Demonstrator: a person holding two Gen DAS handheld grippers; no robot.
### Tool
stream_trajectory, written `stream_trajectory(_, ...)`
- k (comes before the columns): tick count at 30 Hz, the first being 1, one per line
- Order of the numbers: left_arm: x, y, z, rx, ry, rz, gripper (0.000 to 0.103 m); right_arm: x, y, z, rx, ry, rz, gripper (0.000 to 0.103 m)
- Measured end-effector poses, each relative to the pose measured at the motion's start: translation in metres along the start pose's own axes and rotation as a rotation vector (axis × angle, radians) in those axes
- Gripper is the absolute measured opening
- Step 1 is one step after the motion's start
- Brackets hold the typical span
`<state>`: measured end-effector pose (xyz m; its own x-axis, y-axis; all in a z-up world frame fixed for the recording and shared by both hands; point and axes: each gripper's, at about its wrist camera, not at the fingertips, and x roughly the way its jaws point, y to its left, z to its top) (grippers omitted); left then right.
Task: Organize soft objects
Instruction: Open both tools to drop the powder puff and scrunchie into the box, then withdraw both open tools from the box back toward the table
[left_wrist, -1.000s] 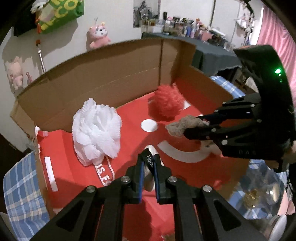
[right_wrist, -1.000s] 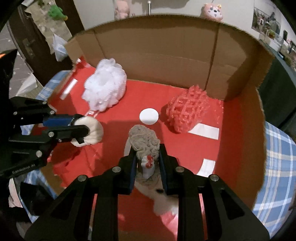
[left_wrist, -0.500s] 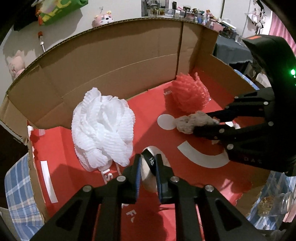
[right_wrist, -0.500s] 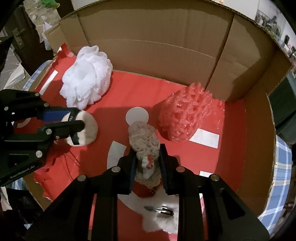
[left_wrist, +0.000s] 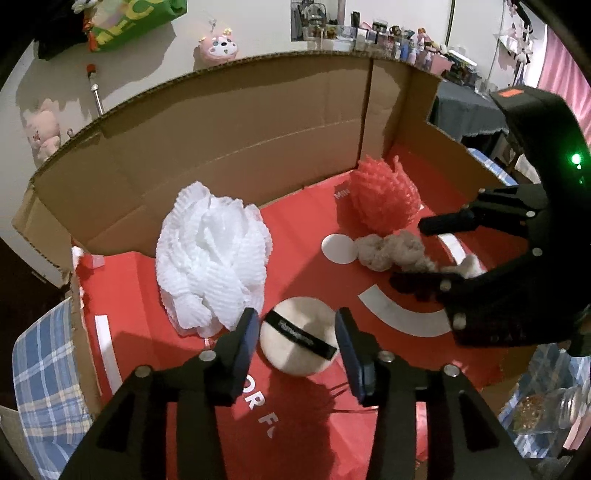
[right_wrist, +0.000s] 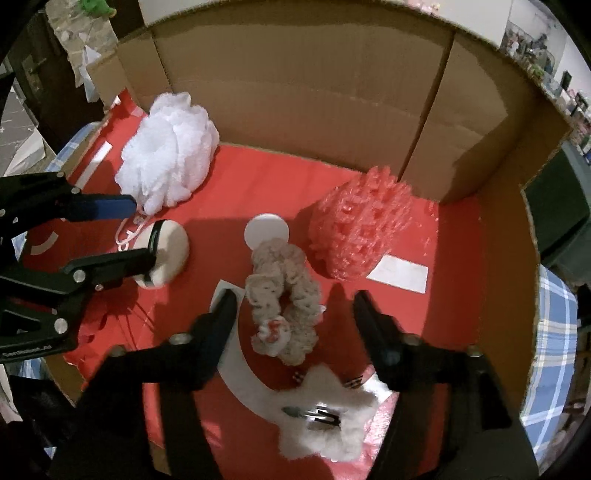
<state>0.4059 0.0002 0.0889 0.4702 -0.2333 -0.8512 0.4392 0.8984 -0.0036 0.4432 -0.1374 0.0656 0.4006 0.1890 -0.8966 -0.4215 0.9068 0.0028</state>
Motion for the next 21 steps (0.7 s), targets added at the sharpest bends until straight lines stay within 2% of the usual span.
stream_trajectory(3, -0.008, 0.000, -0.002, -0.012, -0.019, -0.001, 0.049, -0.009, 0.000, -0.002, 0.007, -0.008, -0.002, 0.065)
stream_trajectory(6, -0.024, 0.000, -0.006, -0.031, -0.054, 0.000, 0.061, -0.023, 0.000, -0.007, 0.014, -0.026, -0.010, 0.065)
stream_trajectory(9, -0.043, -0.002, -0.011, -0.053, -0.092, -0.004, 0.066, -0.048, 0.003, -0.012, 0.040, -0.063, -0.011, 0.065)
stream_trajectory(15, -0.091, -0.017, -0.029, -0.086, -0.206, 0.002, 0.080, -0.115, 0.018, -0.033, 0.055, -0.180, -0.013, 0.067)
stream_trajectory(17, -0.112, -0.026, -0.037, -0.086, -0.251, 0.001, 0.084, -0.141, 0.020, -0.043, 0.056, -0.229, -0.024, 0.072)
stream_trajectory(21, -0.152, -0.048, -0.053, -0.073, -0.336, 0.021, 0.090, -0.189, 0.031, -0.067, 0.052, -0.324, -0.048, 0.076)
